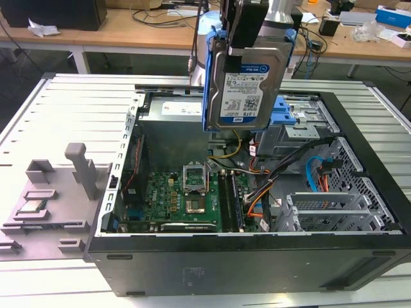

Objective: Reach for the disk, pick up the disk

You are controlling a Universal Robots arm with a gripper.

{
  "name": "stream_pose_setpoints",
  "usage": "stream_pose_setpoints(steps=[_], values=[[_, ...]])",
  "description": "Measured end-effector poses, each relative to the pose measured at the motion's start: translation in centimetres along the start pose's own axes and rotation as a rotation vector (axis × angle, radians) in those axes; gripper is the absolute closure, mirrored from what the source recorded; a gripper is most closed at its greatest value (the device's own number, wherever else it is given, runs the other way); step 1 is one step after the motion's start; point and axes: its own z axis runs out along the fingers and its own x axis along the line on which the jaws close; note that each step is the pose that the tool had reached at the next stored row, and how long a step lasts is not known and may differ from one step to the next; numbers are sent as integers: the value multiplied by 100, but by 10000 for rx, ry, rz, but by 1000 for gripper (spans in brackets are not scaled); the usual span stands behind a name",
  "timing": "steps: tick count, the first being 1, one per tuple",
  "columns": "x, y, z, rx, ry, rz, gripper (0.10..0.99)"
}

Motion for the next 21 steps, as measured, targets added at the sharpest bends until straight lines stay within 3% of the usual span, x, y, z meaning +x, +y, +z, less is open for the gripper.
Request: stream_pose_setpoints(steps=[4, 21], values=[[113, 3, 4, 0, -1, 0, 718], [435, 11, 12, 0, -1, 0, 718]])
